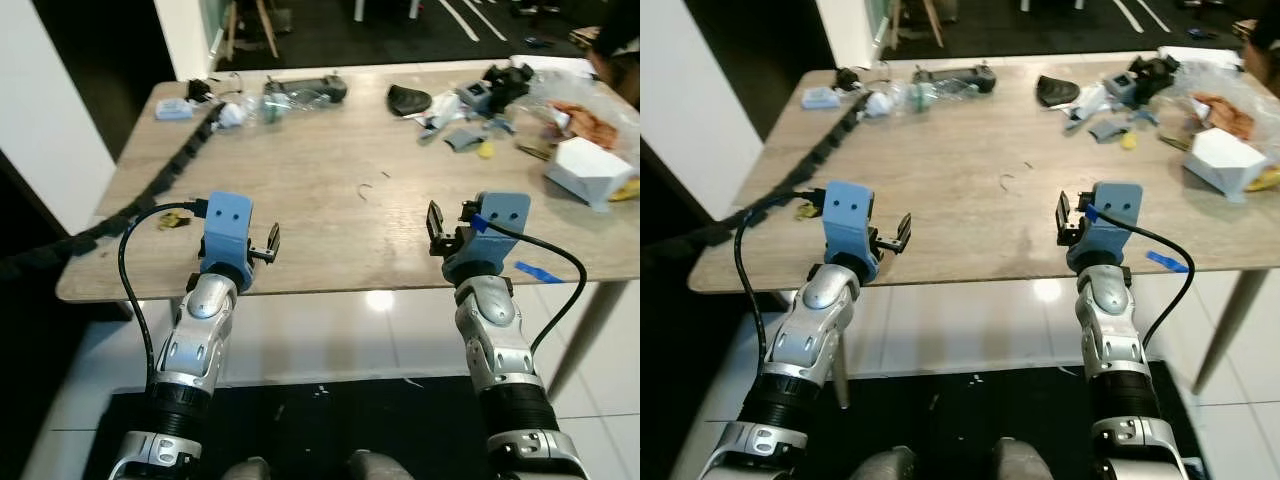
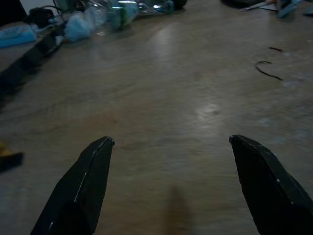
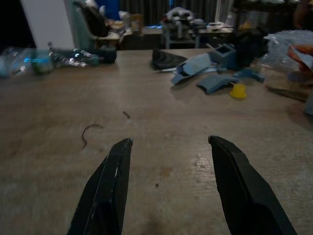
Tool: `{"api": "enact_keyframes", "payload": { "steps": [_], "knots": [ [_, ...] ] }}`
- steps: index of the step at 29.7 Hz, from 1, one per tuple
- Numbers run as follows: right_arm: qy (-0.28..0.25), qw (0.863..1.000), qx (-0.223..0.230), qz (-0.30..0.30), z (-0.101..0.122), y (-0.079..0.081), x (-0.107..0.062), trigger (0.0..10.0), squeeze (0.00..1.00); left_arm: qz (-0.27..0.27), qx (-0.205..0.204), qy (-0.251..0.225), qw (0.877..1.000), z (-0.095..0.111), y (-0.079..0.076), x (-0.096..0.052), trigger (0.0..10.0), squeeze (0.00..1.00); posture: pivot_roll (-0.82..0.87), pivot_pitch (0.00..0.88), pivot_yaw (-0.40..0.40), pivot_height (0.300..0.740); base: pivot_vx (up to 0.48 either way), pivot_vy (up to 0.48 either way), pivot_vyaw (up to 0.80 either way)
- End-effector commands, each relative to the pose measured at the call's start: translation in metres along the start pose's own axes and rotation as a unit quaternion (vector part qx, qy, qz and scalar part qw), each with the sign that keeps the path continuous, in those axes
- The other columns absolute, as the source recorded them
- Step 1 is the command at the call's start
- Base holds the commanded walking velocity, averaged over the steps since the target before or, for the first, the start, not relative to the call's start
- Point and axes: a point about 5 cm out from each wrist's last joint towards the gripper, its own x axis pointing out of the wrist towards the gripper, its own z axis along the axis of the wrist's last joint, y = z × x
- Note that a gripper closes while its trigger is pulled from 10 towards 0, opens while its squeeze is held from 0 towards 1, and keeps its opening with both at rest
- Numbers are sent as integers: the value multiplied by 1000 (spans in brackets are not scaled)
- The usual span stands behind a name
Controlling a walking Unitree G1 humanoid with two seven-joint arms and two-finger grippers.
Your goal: Picking trash to rubbish bin
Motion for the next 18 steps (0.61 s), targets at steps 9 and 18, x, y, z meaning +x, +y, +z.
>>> {"api": "enact_keyframes", "payload": {
  "steps": [9, 18],
  "knots": [
    [5, 1000, -1, -5, -2, -3, -2, 10000, 0, -2, 6, 6, 1000, -2, 0, -1, 10000, 0, -69, 60, 6, 740, 0, -328, 0],
    [6, 1000, 0, -5, -3, -2, -3, 10000, 0, -4, 7, 7, 1000, -2, 1, -1, 10000, 0, -69, 58, 8, 740, 0, -327, 0]
  ]
}}
